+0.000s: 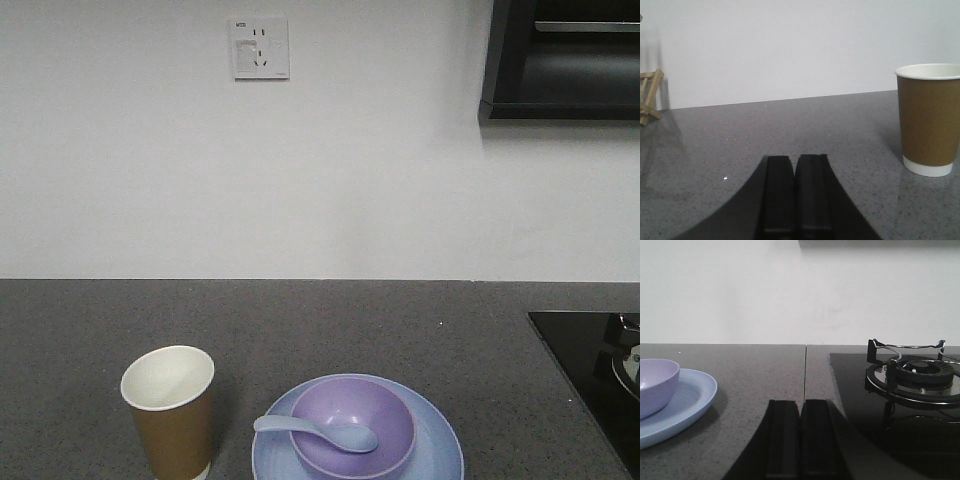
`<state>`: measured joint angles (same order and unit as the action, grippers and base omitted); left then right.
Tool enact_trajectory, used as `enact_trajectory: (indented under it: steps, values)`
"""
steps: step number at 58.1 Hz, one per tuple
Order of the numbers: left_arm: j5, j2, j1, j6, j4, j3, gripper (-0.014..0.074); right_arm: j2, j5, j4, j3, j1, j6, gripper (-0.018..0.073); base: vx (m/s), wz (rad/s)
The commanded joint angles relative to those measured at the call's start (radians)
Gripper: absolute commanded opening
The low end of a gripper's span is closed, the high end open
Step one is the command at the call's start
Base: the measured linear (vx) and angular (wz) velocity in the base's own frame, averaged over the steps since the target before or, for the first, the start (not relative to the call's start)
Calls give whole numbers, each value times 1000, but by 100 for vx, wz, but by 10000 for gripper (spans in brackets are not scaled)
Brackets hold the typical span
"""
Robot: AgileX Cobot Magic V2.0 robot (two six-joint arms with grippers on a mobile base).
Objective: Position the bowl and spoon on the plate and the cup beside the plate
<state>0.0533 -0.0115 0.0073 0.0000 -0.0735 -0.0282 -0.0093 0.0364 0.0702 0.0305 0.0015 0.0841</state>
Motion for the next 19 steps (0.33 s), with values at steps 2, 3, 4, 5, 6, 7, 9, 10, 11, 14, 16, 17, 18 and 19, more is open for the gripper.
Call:
enact_trajectory:
  steps: [2,3,4,5,6,7,9,10,11,14,16,17,18,19]
  values:
    - [-88,-14,-4,0,9,-27,-6,-22,-75,10,17,-5,-5,-12,0,0]
    - [-88,-14,-4,0,9,-27,-6,-22,-75,10,17,-5,-5,-12,0,0]
    - [-88,-14,-4,0,9,-27,-6,-22,-75,10,17,-5,-5,-12,0,0]
    - [-88,-14,-4,0,9,-27,-6,-22,-75,10,17,-5,-5,-12,0,0]
    - [-88,-14,-4,0,9,-27,-6,-22,-75,10,17,-5,-5,-12,0,0]
    - [-88,-14,-4,0,9,-27,-6,-22,-75,10,17,-5,-5,-12,0,0]
    - [-88,-14,-4,0,9,-27,-6,-22,-75,10,17,-5,-5,-12,0,0]
    - [-88,-14,-4,0,9,-27,-6,-22,-75,10,17,-5,-5,-12,0,0]
    - [-88,-14,-4,0,9,-27,-6,-22,-75,10,17,-5,-5,-12,0,0]
    - [-88,-14,-4,0,9,-27,-6,-22,-74,10,17,-5,-5,-12,0,0]
    - [-88,-14,-4,0,9,-27,-6,-22,-70,10,17,-5,-5,-12,0,0]
    - [-88,-14,-4,0,9,-27,-6,-22,-67,10,17,-5,-5,-12,0,0]
    - [-88,-14,-4,0,9,-27,-6,-22,-66,10,17,-5,-5,-12,0,0]
    - [-88,-14,-4,0,9,-27,-6,-22,-65,10,17,-5,-5,-12,0,0]
